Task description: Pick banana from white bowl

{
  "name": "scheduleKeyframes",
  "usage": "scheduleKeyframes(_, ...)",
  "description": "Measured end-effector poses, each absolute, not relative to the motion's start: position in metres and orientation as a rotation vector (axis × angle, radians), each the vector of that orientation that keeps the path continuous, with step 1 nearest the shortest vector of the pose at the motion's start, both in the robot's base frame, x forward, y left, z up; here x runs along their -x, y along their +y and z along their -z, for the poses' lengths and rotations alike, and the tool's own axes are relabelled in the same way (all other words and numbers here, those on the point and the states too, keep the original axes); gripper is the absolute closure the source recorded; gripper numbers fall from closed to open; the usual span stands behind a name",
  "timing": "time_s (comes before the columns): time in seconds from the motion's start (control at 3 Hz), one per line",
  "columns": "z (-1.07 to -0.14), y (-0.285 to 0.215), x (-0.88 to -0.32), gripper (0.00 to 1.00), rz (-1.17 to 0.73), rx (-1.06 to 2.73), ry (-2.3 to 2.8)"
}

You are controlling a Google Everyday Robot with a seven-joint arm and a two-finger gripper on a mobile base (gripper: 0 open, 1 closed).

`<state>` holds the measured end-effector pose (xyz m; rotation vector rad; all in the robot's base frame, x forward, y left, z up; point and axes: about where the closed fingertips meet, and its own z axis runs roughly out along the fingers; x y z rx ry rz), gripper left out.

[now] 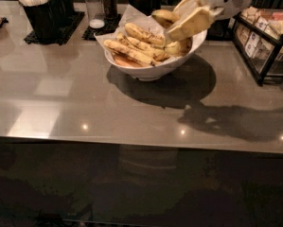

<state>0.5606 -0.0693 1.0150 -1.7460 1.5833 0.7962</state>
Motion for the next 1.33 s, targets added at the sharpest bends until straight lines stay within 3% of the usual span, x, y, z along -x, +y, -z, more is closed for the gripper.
scheduleKeyframes(0.67, -1.055, -0.114, -0.53, 1.0, -0.881, 1.554, 1.713)
scheduleKeyframes(1.33, -1.065, -0.118, -0.537, 1.0, -0.908, 1.436, 1.718)
